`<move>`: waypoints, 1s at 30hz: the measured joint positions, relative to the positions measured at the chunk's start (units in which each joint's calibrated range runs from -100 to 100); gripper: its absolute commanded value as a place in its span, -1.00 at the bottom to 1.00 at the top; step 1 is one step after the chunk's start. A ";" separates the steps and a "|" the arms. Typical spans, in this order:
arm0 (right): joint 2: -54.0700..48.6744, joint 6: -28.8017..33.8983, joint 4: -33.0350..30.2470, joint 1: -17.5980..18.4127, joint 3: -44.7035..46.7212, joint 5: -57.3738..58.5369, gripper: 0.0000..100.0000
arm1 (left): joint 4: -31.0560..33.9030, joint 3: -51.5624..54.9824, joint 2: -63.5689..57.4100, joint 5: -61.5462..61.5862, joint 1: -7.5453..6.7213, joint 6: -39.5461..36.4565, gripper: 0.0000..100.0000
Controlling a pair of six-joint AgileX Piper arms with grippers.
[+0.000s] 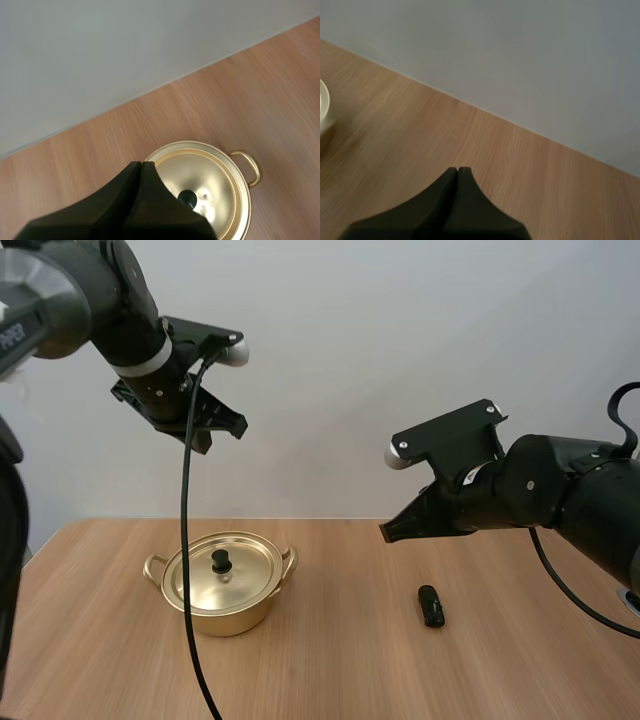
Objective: Open the pot, put the car inside, and close it
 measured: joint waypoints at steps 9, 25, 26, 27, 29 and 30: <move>0.00 0.00 -0.49 0.00 0.00 19.70 -1.00 | 0.02 7.18 4.18 0.00 -0.09 1.54 -1.00; 0.00 0.00 -0.39 0.00 0.00 17.43 -1.00 | -0.62 7.32 4.36 0.00 -0.09 -0.63 1.00; 0.00 0.00 -0.39 0.00 0.00 17.43 -1.00 | 0.01 7.32 4.36 0.00 -0.09 -0.63 1.00; 0.00 0.00 -0.39 0.00 0.00 17.43 -1.00 | 0.38 7.48 4.36 0.00 -0.09 -0.63 1.00; 0.00 0.00 -0.39 0.00 0.00 17.43 -1.00 | 0.37 8.85 4.36 0.00 -0.09 -0.63 1.00; 0.00 0.00 -0.39 0.00 0.00 17.43 -1.00 | 0.37 9.88 4.36 0.00 -0.09 -0.63 1.00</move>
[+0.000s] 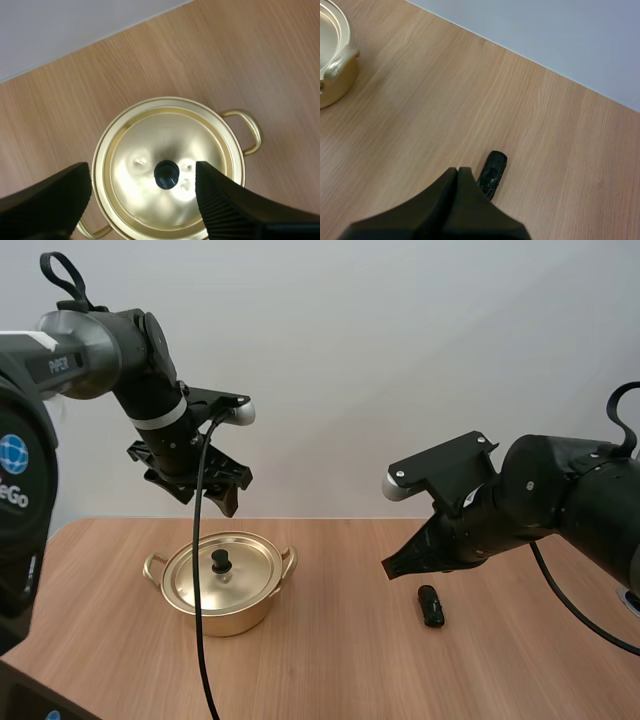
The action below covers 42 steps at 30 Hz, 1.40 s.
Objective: Open the pot, put the car inside, and close it
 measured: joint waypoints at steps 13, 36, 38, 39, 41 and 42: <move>0.00 0.00 0.00 0.00 0.00 0.08 -1.00 | -2.14 8.27 0.72 0.01 0.00 3.88 1.00; 0.00 0.00 0.00 0.00 0.00 1.01 -1.00 | -2.03 8.38 5.50 0.00 0.00 4.73 1.00; 0.00 0.00 0.00 0.00 0.00 1.24 -1.00 | -1.80 8.38 5.63 -0.70 0.00 4.73 1.00; 0.00 0.00 0.00 0.00 0.00 1.24 -1.00 | -1.80 8.38 5.96 -0.87 0.00 4.73 1.00; 0.00 0.00 0.00 0.00 0.00 1.24 -1.00 | -1.80 8.38 6.92 -0.87 0.00 4.73 1.00; 0.00 0.00 0.00 0.00 0.00 1.24 -1.00 | -1.80 8.38 7.45 -0.87 0.00 4.73 1.00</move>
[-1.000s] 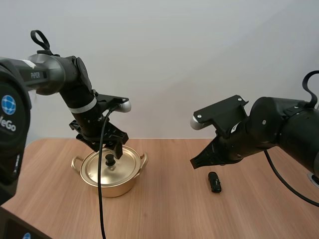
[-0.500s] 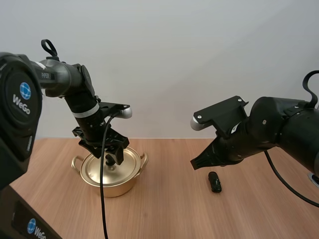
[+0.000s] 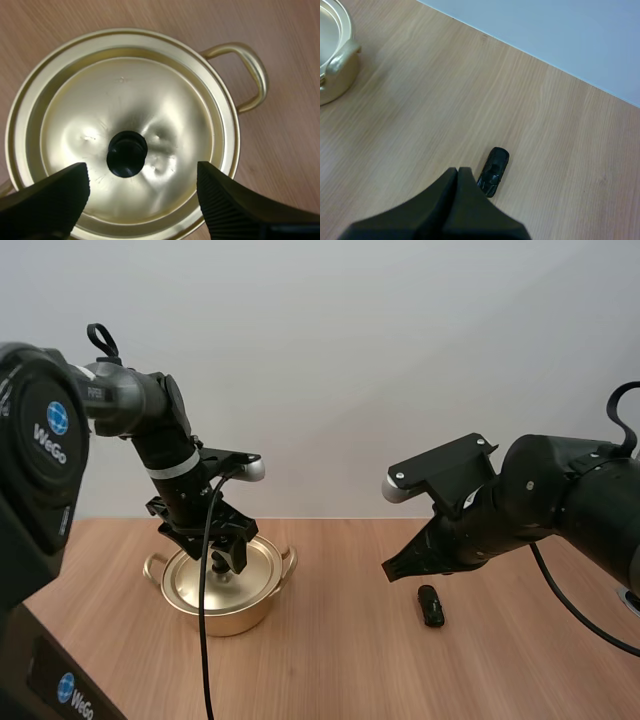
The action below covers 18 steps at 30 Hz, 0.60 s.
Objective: Open the pot, put the car inside, and close it
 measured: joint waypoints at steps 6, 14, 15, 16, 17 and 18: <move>0.00 0.00 0.00 0.00 0.00 0.19 -1.00 | -0.27 0.00 1.25 -2.01 0.00 0.94 1.00; 0.00 0.00 0.00 0.00 0.00 -0.01 -1.00 | -0.38 0.00 1.25 -4.43 0.00 2.37 1.00; 0.00 0.00 0.00 0.00 0.00 -0.01 -1.00 | -0.38 0.00 1.25 -4.43 0.00 2.61 1.00; 0.00 0.00 0.00 0.00 0.00 -0.01 -1.00 | -0.38 0.00 1.25 -4.43 0.00 2.93 1.00; 0.00 0.00 0.00 0.00 0.00 -0.01 -1.00 | -0.38 0.00 1.25 -4.43 0.00 3.04 1.00; 0.00 0.00 0.00 0.00 0.00 -0.01 -1.00 | -0.38 0.00 1.25 -4.82 0.00 3.04 1.00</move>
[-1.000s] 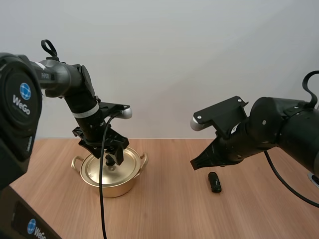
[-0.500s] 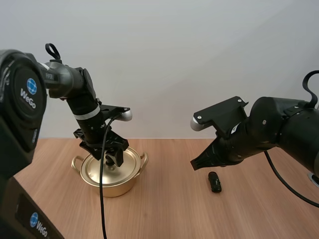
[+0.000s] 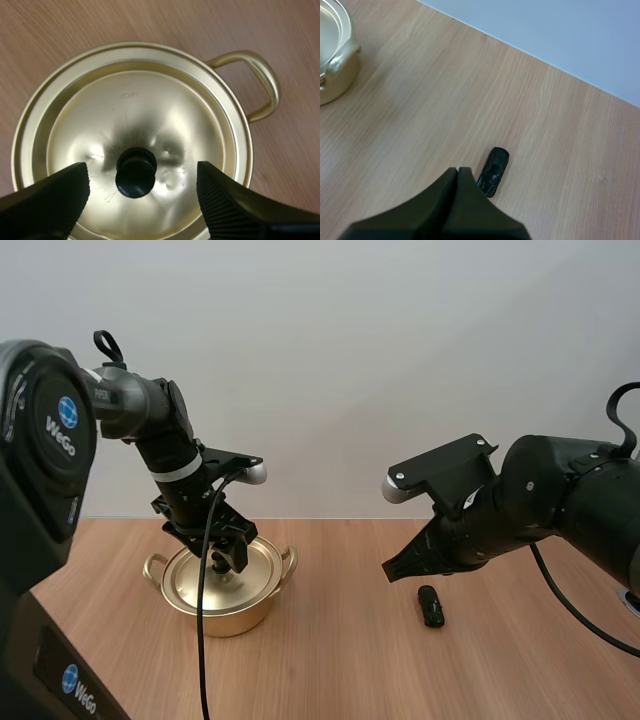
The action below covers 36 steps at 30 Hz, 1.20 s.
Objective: Open the pot, put the car inside, and close it
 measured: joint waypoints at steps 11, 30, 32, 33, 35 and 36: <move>0.00 0.00 0.00 0.00 0.00 0.22 -1.00 | 0.00 2.12 0.00 -4.03 0.00 0.09 1.00; 0.00 0.00 0.00 0.00 0.00 0.52 -1.00 | 0.00 2.91 0.00 -7.03 0.00 0.46 -1.00; 0.00 0.00 0.00 0.00 0.00 0.52 -1.00 | 0.00 2.91 0.00 -7.03 0.00 0.46 -1.00; 0.00 0.00 0.00 0.00 0.00 0.52 -1.00 | 0.00 2.91 0.00 -7.19 0.00 0.46 -1.00; 0.00 0.00 0.00 0.00 0.00 0.52 -1.00 | 0.00 2.91 0.00 -7.35 0.00 0.46 -1.00; 0.00 0.00 0.00 0.00 0.00 0.52 -1.00 | 0.00 2.91 0.00 -7.35 0.00 0.46 -1.00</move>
